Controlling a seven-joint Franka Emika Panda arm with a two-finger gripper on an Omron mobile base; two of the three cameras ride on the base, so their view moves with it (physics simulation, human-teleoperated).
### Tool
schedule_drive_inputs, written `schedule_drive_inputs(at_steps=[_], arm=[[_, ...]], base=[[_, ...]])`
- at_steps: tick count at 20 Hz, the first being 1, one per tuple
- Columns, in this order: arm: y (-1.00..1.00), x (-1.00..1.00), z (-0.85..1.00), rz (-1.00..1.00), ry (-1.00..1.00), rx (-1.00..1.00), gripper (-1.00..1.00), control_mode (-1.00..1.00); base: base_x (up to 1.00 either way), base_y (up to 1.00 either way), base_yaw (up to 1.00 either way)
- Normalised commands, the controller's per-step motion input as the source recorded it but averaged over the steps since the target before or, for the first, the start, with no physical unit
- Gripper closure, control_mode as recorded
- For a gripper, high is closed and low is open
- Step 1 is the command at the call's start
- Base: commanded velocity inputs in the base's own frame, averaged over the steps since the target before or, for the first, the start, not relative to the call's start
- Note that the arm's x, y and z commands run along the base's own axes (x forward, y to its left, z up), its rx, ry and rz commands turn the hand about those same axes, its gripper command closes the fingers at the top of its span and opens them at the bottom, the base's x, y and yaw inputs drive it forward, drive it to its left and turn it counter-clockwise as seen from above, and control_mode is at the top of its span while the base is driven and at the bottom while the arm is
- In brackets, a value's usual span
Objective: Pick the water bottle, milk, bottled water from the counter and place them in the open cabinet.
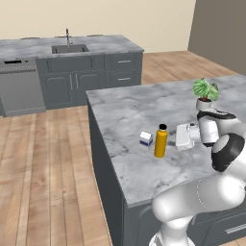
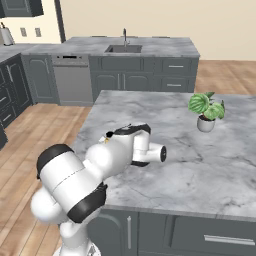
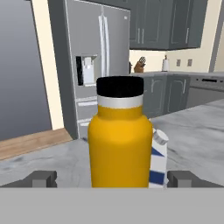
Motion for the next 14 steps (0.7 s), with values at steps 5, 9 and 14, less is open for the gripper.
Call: schedule_drive_inputs(at_steps=[5, 9, 14], arm=[[-0.04, 0.21, -0.18, 0.00, 0.00, 0.00, -1.00, -1.00], [0.00, 0.00, -0.12, 0.01, 0.00, 0.00, -1.00, -1.00], [0.00, 0.03, -0.06, 0.03, 0.00, 0.00, -1.00, -1.00]], base=[[0.00, 0.00, 0.00], [0.00, 0.00, 0.00], [0.00, 0.00, 0.00]])
